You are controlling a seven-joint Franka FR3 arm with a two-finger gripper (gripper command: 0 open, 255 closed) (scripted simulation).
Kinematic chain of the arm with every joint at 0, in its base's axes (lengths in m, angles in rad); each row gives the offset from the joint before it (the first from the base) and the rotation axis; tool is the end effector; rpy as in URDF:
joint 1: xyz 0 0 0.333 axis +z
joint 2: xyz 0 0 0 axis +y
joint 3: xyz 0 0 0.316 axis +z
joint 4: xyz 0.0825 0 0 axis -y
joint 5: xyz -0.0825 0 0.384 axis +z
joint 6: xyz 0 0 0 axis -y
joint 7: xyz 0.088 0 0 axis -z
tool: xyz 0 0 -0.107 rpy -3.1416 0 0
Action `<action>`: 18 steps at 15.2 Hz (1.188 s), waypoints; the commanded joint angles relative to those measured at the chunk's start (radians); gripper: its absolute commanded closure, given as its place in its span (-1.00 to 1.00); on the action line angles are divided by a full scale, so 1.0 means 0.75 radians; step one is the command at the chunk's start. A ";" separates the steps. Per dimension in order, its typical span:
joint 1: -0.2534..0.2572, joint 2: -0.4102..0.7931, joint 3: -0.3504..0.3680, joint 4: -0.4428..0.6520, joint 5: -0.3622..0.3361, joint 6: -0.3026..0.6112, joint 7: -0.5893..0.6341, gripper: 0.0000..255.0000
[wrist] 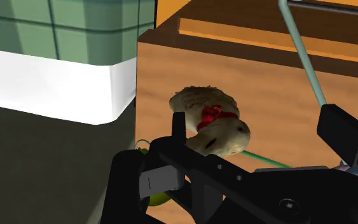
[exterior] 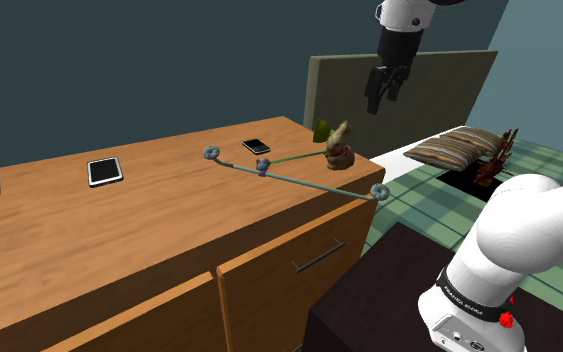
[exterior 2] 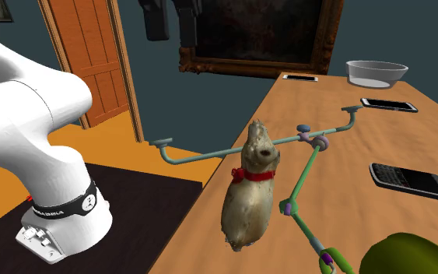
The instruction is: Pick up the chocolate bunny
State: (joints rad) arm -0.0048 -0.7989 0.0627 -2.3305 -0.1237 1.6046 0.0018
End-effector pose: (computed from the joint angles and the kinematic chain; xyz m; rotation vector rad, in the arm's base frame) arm 0.3072 0.0116 0.6105 2.9718 0.0572 0.1123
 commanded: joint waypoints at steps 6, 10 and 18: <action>-0.006 0.252 -0.247 0.088 0.222 0.128 -0.090 -1.00; 0.017 0.475 -0.441 0.168 0.458 0.190 -0.206 -1.00; 0.021 0.547 -0.489 0.078 0.535 0.313 -0.283 -1.00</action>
State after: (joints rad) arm 0.0119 -0.3922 -0.3015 -2.2609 0.2762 1.8265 -0.2026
